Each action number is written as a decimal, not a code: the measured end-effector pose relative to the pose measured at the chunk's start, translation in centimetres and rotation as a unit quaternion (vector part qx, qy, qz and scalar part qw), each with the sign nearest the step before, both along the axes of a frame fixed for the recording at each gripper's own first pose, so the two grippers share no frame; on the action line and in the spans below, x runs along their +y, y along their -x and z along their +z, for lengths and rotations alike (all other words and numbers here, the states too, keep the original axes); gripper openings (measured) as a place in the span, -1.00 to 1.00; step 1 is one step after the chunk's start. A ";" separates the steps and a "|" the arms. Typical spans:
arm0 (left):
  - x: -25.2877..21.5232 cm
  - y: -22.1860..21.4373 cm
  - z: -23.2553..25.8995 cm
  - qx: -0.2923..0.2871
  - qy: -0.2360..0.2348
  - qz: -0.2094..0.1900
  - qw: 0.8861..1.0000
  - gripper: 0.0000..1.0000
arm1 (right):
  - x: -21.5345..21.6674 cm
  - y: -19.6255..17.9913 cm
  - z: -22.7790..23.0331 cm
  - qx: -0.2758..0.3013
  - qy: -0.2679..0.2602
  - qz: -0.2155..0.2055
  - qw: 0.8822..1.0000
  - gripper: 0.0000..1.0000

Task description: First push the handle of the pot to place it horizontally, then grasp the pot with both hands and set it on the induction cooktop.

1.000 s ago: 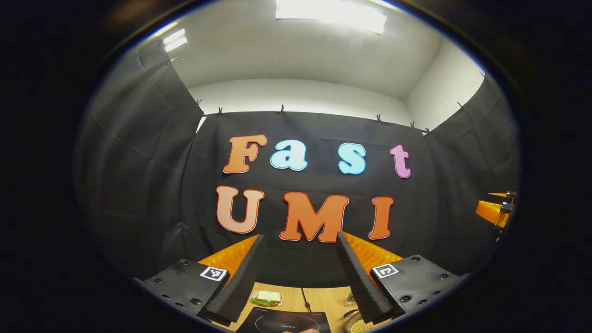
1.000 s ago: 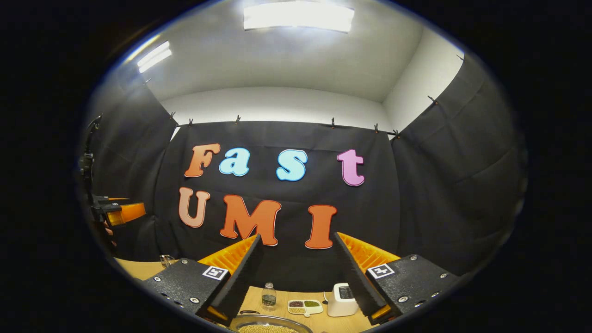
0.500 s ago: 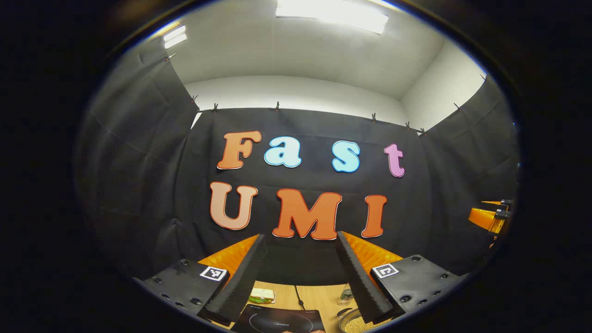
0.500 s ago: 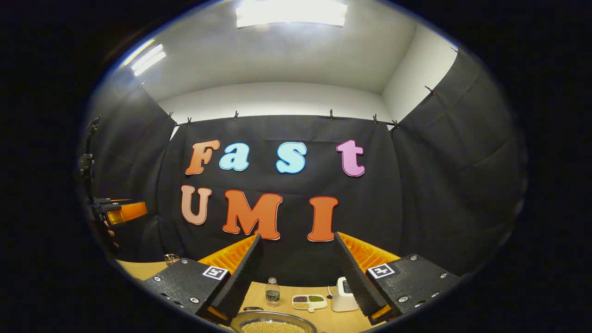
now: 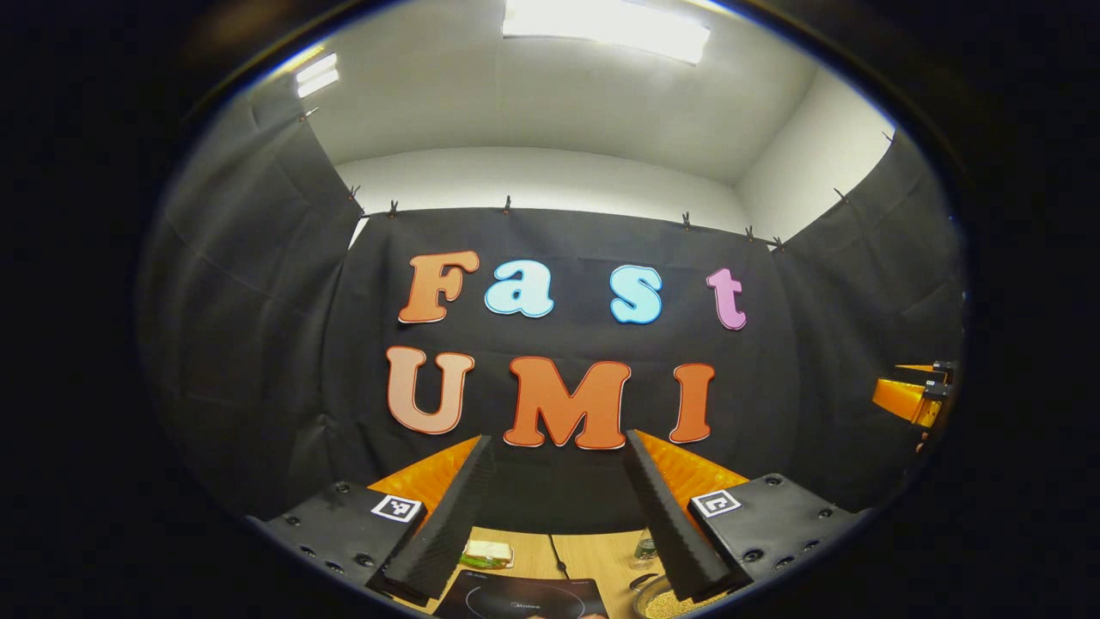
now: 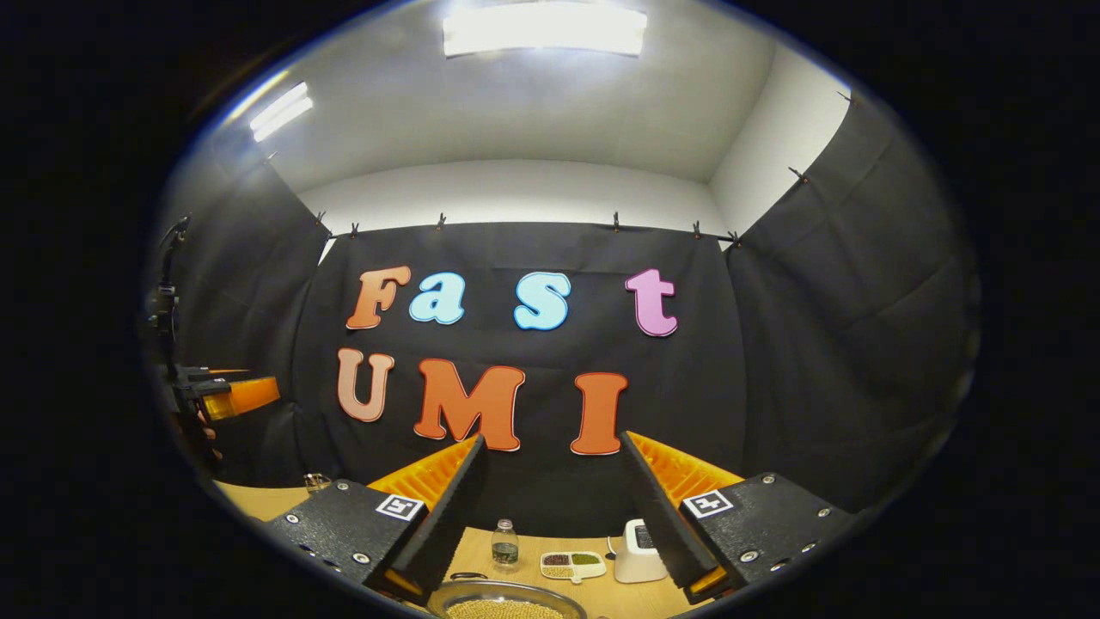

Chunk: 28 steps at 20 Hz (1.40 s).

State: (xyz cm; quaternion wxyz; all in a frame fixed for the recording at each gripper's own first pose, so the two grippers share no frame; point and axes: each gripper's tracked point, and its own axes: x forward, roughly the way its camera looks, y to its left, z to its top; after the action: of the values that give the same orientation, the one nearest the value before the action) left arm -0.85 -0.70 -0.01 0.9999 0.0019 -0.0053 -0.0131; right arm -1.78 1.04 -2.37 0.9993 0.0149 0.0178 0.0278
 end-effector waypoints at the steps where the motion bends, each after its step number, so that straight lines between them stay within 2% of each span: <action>1: 0.1 -0.1 -0.1 0.001 0.001 0.000 1.000 1.00 | 0.2 0.3 -0.6 0.008 -0.004 0.003 1.000 0.88; 2: 0.1 -0.1 -0.3 0.002 0.002 0.001 1.000 1.00 | 0.3 0.2 -1.3 0.021 -0.009 0.006 1.000 0.94; 3: 0.3 -0.1 -0.6 0.004 0.003 0.002 1.000 1.00 | 0.4 0.5 -2.3 0.037 -0.013 0.007 0.999 0.89; 7: 1.1 -0.5 -2.4 0.019 0.002 0.014 1.000 1.00 | 0.4 1.3 -6.5 0.096 -0.007 0.002 0.995 0.87; 8: 1.3 -0.5 -2.7 0.022 -0.001 0.018 1.000 1.00 | 0.6 1.7 -7.6 0.112 -0.005 0.003 0.994 0.93; 13: 1.6 -0.4 -3.5 0.020 -0.003 0.029 0.999 1.00 | 2.2 4.9 -14.5 0.211 -0.017 0.020 0.977 0.73; 17: 0.7 -0.6 -5.0 0.031 -0.004 0.023 0.999 1.00 | 1.3 8.0 -19.3 0.287 -0.042 0.009 0.957 0.44; 18: 0.7 -0.7 -5.3 0.034 -0.005 0.022 0.999 1.00 | 1.0 8.7 -20.5 0.306 -0.046 0.003 0.951 0.30; 19: 0.7 -0.6 -5.4 0.035 -0.006 0.023 0.999 1.00 | 1.0 9.5 -21.9 0.326 -0.050 -0.002 0.944 0.25; 23: 1.8 -0.9 -5.5 0.032 -0.008 0.040 0.999 1.00 | 1.9 13.5 -26.8 0.411 -0.086 0.007 0.907 -0.22; 25: 1.9 -0.9 -5.5 0.031 -0.012 0.042 0.999 1.00 | 2.3 15.7 -29.3 0.463 -0.111 0.007 0.879 -0.34; 28: 1.9 -0.9 -5.4 0.030 -0.011 0.040 0.999 1.00 | 3.1 17.9 -31.3 0.503 -0.149 0.014 0.851 -0.63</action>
State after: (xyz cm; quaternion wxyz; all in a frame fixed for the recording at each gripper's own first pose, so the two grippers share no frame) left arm 0.02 1.16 -5.41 0.9992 0.0123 0.0248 0.0271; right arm -19.68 4.17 -33.62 0.8392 0.1751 0.5139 0.0331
